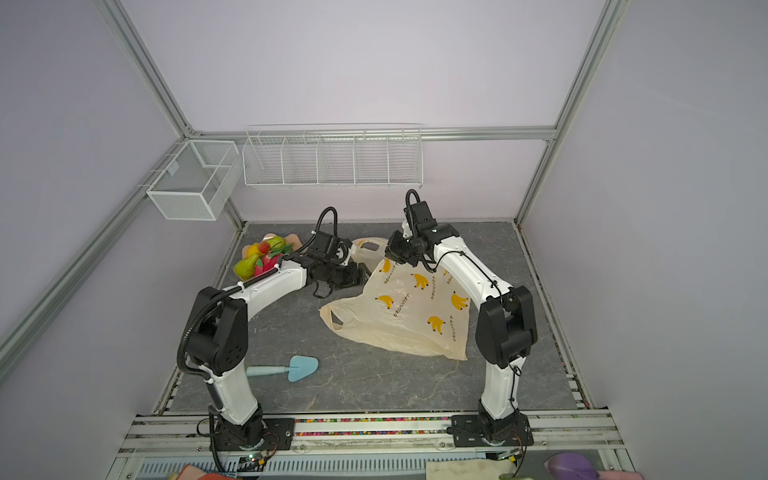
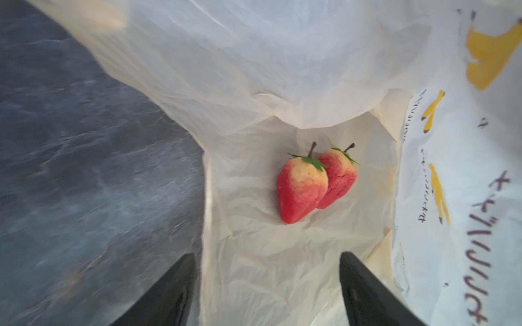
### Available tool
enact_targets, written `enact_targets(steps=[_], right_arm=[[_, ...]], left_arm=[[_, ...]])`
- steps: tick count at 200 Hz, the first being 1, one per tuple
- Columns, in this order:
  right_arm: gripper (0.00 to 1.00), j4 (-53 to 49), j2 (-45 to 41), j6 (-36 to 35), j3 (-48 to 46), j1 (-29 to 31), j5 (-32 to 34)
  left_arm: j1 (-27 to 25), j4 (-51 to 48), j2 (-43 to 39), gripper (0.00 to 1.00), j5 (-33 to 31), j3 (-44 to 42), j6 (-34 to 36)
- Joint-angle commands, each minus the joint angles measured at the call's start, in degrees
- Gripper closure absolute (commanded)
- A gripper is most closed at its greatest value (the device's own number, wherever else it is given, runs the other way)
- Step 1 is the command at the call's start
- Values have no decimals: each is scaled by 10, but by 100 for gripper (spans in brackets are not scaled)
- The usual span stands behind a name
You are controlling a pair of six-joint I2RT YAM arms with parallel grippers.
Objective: Place the fruits into the plastic bag
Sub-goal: 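Open the left gripper to release the strawberry inside the bag, then move the empty left gripper back to the fruit bowl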
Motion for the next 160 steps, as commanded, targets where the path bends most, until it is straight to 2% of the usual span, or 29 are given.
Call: enact_targets(steps=[1,32,60,98,134,160], right_arm=[[94,-23,15,-20,15,-4,-5],[93,-22,18,-22,18,-3,-6],[94,-23,17,-26,19,-3,-4],[93,-21,16,-32,19,-4,-4],[93,-16,17,-31,18,-4,-5],[93,-14,17,-31,17,-4,-6]], left_arm=[[4,-31,-41,21,-69,-4,2],[19,-66,-81,21,-129,-2,12],[63,-104,-115,18,-170,5,9],[155,-131,-157,9,-174,4,-24],[223,-145,-160,9,-151,8,-89],[249,-132,-140,10,-121,7,-148]])
